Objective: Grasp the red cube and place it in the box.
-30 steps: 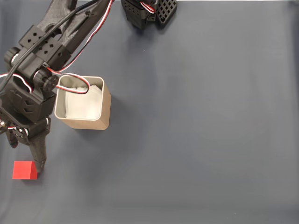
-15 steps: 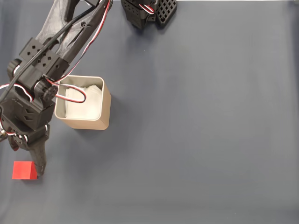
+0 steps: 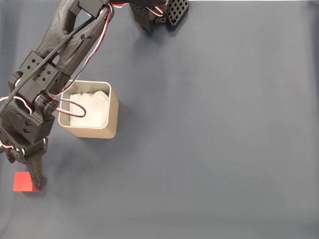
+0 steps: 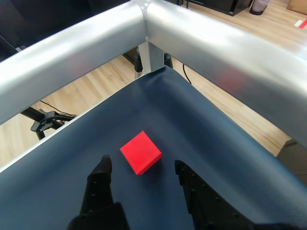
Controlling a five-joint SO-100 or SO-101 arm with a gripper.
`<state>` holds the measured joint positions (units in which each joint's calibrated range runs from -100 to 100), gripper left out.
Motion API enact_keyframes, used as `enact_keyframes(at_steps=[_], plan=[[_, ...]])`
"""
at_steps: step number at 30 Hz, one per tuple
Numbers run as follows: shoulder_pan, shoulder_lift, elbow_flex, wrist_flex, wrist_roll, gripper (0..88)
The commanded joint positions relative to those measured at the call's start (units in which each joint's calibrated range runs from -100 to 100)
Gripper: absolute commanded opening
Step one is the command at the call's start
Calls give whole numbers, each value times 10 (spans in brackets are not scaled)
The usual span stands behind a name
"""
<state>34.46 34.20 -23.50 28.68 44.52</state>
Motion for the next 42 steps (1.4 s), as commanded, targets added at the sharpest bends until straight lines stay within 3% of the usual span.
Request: enact_keyframes(at_steps=[1, 42], plan=[[5, -1, -36, -31, 3, 339], [5, 58, -56, -96, 39, 315]])
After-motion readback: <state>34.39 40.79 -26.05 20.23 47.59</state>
